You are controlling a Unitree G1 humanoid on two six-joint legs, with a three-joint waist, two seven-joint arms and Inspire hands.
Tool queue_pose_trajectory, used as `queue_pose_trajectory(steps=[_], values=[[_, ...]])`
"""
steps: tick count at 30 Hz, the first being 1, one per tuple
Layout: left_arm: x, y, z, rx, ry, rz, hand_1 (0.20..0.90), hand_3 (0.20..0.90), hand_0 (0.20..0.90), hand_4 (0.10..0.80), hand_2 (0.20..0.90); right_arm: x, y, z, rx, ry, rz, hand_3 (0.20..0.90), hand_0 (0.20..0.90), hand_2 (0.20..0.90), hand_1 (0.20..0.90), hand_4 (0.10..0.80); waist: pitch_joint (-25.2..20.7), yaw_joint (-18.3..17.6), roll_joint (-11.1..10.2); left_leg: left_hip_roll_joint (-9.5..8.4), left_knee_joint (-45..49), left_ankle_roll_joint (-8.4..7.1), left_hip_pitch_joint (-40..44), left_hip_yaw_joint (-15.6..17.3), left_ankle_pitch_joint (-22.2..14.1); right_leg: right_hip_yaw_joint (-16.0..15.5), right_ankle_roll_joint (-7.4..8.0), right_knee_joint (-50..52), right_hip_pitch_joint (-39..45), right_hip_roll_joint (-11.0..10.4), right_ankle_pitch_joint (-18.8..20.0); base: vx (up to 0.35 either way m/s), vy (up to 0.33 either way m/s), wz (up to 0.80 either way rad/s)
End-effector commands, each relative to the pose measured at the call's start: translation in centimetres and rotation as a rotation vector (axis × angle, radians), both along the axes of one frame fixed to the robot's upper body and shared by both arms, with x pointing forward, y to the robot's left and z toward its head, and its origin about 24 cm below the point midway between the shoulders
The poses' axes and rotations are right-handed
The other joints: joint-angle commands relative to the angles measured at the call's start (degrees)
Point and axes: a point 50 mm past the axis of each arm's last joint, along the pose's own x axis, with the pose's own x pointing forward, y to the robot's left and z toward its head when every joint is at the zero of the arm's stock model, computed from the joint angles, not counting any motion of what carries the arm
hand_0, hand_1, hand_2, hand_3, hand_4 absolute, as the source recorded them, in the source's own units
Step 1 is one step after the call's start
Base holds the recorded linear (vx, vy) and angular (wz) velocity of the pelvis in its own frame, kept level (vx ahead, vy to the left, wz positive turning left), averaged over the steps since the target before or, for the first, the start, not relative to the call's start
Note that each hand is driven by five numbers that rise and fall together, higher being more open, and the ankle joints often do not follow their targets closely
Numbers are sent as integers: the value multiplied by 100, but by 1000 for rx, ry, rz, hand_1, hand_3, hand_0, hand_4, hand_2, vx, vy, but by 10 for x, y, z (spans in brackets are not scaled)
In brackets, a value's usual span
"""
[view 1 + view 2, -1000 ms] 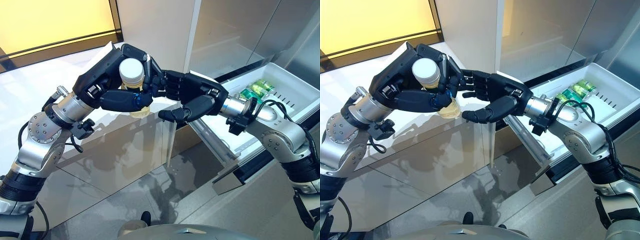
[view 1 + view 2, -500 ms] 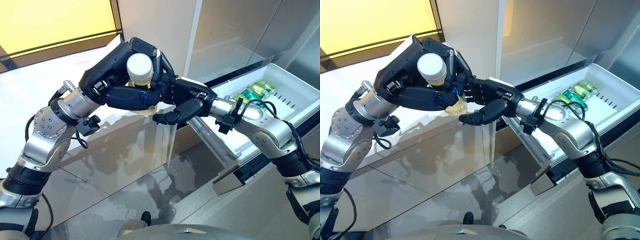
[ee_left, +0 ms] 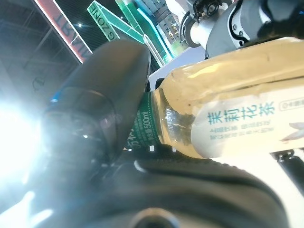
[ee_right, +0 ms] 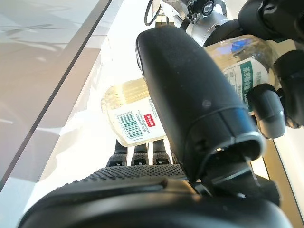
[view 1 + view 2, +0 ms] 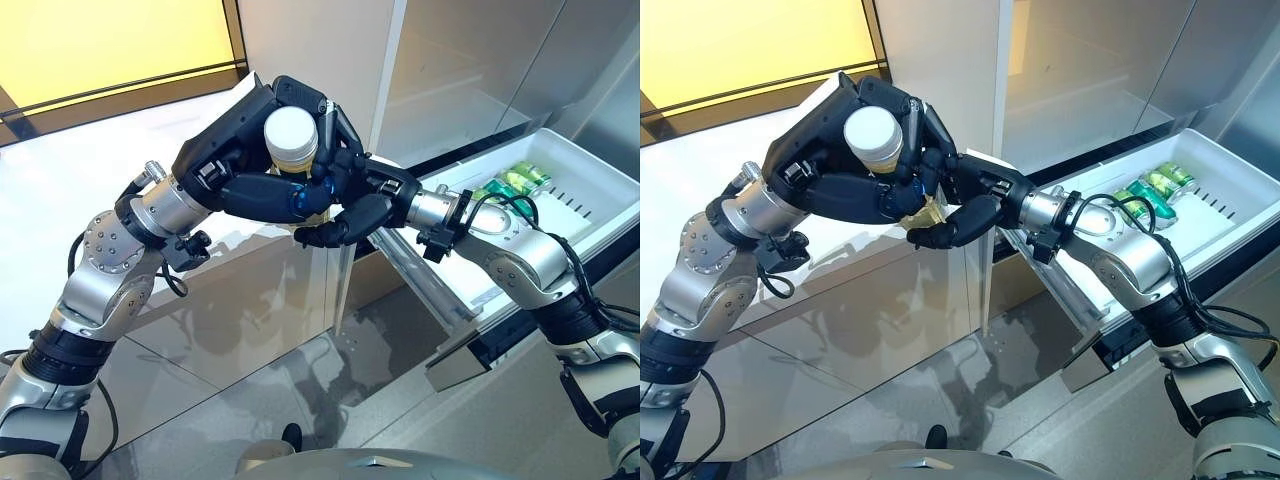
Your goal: Put drinks into fridge and close the fridge
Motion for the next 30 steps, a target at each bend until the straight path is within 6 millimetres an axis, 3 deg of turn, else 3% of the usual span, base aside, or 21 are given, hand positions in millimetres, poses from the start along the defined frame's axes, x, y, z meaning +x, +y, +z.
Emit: queue_pose_trajectory(steps=[1, 6, 7, 8, 9, 24, 25, 27, 28, 29, 30], values=[[-16, -14, 48, -198, -195, -175, 300, 200, 300, 100, 300, 1, 28, 54, 130, -244, 69, 900, 900, 900, 900, 800, -781, 20, -75, -276, 26, 194, 129, 13, -515, 307, 385, 115, -320, -158, 338, 0, 0, 0], [-14, -17, 46, -200, -165, -196, 300, 200, 300, 100, 300, 1, 32, 59, 138, -272, 70, 900, 900, 900, 900, 800, -789, 28, -79, -280, 24, 203, 135, 8, -516, 314, 378, 116, -317, -153, 338, 0, 0, 0], [-13, -17, 45, -200, -158, -202, 300, 200, 300, 100, 300, 1, 33, 61, 143, -289, 69, 647, 684, 684, 684, 547, -797, 33, -82, -283, 22, 204, 139, 3, -517, 319, 374, 116, -316, -147, 335, 0, 0, 0], [-13, -17, 45, -198, -156, -203, 300, 200, 300, 100, 300, 1, 34, 62, 142, -309, 64, 647, 684, 684, 684, 547, -796, 35, -81, -282, 24, 203, 138, 4, -516, 320, 374, 117, -317, -147, 335, 0, 0, 0], [-12, -18, 44, -200, -146, -210, 300, 200, 300, 100, 300, 1, 35, 64, 154, -317, 64, 214, 312, 312, 312, 114, -793, 35, -80, -280, 29, 204, 135, 10, -515, 321, 373, 118, -318, -148, 337, 0, 0, 0], [-10, -18, 38, -187, -110, -191, 300, 200, 300, 100, 300, -2, 38, 67, 172, -364, 50, 200, 300, 300, 300, 100, -823, 48, -53, -282, 25, 220, 114, 15, -505, 329, 361, 127, -331, -139, 329, 0, 0, 0], [-10, -17, 38, -189, -109, -189, 404, 321, 404, 221, 404, -2, 37, 68, 174, -364, 48, 200, 300, 300, 300, 100, -824, 49, -53, -284, 28, 222, 113, 11, -506, 330, 361, 129, -333, -138, 330, 0, 0, 0], [-10, -17, 38, -187, -112, -183, 436, 359, 436, 259, 436, -2, 37, 68, 178, -367, 43, 200, 300, 300, 300, 100, -827, 47, -52, -287, 29, 223, 108, 9, -505, 329, 359, 130, -337, -137, 329, 0, 0, 0], [-10, -16, 38, -189, -113, -177, 655, 615, 655, 515, 655, -2, 37, 68, 180, -368, 41, 200, 300, 300, 300, 100, -831, 47, -51, -289, 28, 223, 108, 10, -505, 331, 359, 131, -339, -135, 330, 0, 0, 0], [-10, -16, 38, -189, -113, -177, 804, 787, 804, 687, 804, -2, 37, 68, 180, -369, 41, 200, 300, 300, 300, 100, -832, 47, -52, -289, 28, 223, 107, 10, -505, 331, 358, 131, -340, -134, 330, 0, 0, 0], [-10, -16, 38, -187, -115, -173, 900, 900, 900, 800, 900, -1, 37, 68, 178, -376, 36, 200, 300, 300, 300, 100, -830, 51, -51, -289, 29, 224, 106, 11, -505, 329, 361, 134, -343, -136, 332, 0, 0, 0]])
